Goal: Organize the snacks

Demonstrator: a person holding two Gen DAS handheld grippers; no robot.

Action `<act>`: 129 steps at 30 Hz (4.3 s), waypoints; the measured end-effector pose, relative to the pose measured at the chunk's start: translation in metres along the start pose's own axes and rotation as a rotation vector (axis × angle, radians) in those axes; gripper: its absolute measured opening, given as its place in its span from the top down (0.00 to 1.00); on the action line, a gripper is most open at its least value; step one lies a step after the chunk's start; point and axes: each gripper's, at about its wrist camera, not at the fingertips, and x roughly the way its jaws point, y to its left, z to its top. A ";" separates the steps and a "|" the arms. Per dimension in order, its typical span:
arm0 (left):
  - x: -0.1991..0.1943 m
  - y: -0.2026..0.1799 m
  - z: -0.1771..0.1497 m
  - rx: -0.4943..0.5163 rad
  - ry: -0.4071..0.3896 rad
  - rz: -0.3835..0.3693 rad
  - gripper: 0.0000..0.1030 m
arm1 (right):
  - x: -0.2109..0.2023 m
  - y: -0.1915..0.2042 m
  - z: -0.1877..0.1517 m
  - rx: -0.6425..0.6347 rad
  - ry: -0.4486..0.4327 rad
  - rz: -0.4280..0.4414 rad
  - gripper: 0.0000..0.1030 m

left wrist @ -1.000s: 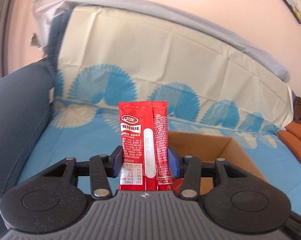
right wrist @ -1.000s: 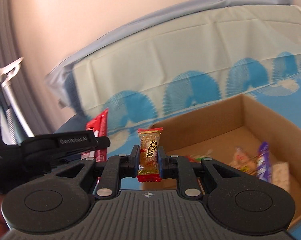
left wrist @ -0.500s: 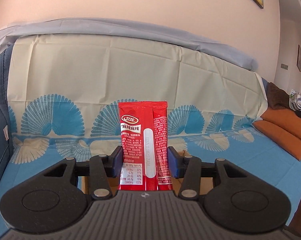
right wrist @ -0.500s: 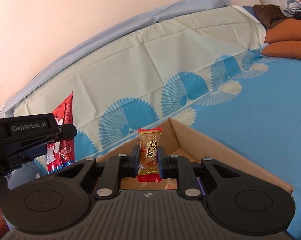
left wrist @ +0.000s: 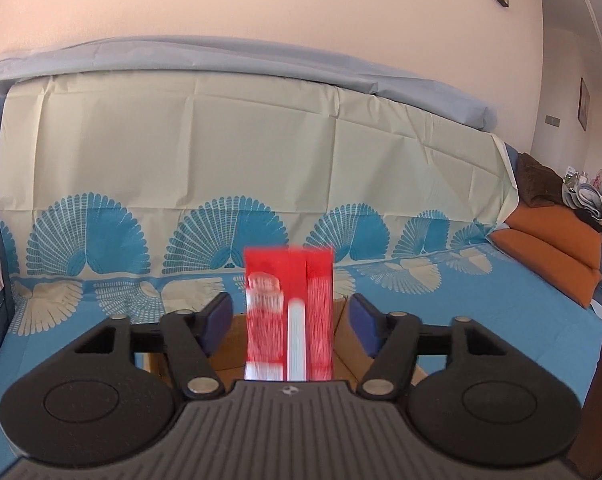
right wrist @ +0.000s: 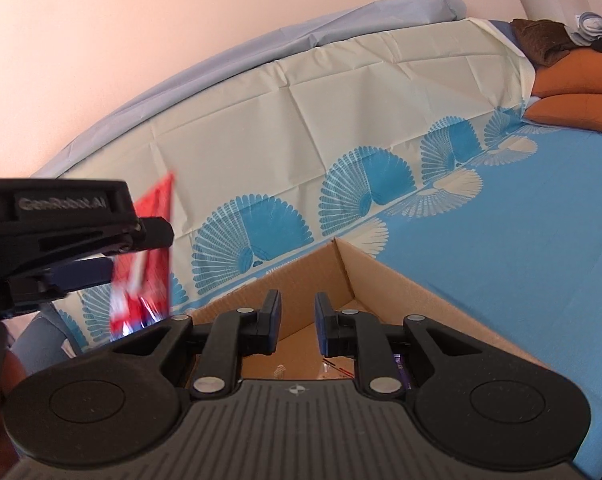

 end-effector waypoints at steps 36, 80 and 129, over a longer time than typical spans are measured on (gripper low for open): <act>-0.138 0.000 -0.164 -0.150 0.227 0.145 0.00 | -0.124 -0.046 -0.028 -0.314 0.170 0.052 0.01; -0.140 0.005 -0.161 -0.151 0.197 0.201 0.00 | -0.111 -0.022 -0.048 -0.445 0.188 0.006 0.01; -0.145 0.001 -0.151 -0.124 0.153 0.190 0.00 | -0.111 -0.022 -0.047 -0.446 0.183 0.011 0.01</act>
